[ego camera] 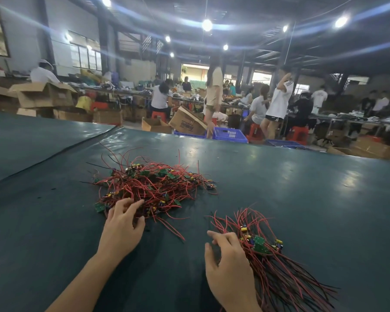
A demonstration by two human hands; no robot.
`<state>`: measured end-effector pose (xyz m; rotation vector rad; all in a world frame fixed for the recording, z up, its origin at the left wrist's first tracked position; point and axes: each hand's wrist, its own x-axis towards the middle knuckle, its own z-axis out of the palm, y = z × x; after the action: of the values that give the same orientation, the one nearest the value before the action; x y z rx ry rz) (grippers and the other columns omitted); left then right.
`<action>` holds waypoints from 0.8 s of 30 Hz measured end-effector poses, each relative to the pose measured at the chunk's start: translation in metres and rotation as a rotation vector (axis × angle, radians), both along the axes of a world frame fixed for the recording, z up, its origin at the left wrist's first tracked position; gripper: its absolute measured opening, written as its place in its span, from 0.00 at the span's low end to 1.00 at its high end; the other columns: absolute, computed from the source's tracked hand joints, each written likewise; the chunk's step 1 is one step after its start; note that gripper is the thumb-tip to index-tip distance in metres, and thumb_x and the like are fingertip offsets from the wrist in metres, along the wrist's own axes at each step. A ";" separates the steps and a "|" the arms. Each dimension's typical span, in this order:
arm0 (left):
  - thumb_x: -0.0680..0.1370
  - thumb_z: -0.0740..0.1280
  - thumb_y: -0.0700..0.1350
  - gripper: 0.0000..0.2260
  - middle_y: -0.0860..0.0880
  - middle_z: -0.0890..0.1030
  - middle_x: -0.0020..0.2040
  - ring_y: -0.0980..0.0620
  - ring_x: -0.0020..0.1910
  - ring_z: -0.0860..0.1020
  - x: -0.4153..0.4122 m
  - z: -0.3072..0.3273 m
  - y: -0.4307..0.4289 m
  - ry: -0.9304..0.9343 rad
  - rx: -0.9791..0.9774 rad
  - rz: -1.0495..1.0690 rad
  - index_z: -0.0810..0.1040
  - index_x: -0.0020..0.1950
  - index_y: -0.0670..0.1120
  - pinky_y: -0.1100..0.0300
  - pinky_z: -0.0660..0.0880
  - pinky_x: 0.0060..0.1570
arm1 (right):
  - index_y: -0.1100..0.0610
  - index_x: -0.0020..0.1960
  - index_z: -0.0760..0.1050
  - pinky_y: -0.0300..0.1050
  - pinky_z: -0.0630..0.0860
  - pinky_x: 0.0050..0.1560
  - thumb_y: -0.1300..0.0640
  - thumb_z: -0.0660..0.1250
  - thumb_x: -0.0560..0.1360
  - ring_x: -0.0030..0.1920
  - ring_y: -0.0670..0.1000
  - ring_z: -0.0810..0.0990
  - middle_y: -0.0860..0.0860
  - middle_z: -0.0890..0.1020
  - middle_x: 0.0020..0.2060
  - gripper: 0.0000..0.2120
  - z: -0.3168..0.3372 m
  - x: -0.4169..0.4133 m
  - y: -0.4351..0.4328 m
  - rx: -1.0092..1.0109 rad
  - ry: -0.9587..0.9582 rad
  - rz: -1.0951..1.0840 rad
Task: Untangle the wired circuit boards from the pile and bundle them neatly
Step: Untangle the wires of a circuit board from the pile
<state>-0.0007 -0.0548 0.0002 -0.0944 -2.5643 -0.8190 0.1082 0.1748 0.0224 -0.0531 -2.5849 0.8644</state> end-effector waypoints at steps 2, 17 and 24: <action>0.77 0.66 0.48 0.20 0.48 0.62 0.72 0.44 0.69 0.65 0.001 -0.001 0.002 -0.033 -0.093 -0.003 0.72 0.70 0.50 0.46 0.67 0.67 | 0.39 0.64 0.71 0.30 0.69 0.35 0.45 0.59 0.79 0.41 0.34 0.73 0.37 0.70 0.49 0.14 -0.001 0.000 -0.003 0.006 -0.013 0.024; 0.76 0.69 0.49 0.28 0.47 0.53 0.78 0.42 0.75 0.59 -0.018 -0.001 -0.006 -0.103 0.200 -0.059 0.62 0.73 0.53 0.43 0.60 0.71 | 0.39 0.61 0.73 0.30 0.67 0.35 0.45 0.61 0.78 0.39 0.37 0.73 0.38 0.72 0.47 0.12 -0.008 -0.002 0.002 -0.074 -0.087 -0.016; 0.75 0.71 0.40 0.10 0.52 0.79 0.47 0.48 0.46 0.79 -0.011 0.006 -0.003 0.269 0.407 -0.021 0.75 0.52 0.52 0.56 0.76 0.46 | 0.39 0.60 0.73 0.33 0.70 0.37 0.45 0.61 0.78 0.39 0.40 0.74 0.38 0.72 0.47 0.11 -0.009 -0.004 0.002 -0.100 -0.070 -0.011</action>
<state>-0.0112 -0.0580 0.0058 -0.0981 -2.1077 -1.2278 0.1044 0.1772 0.0138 -0.1278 -2.6014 1.0043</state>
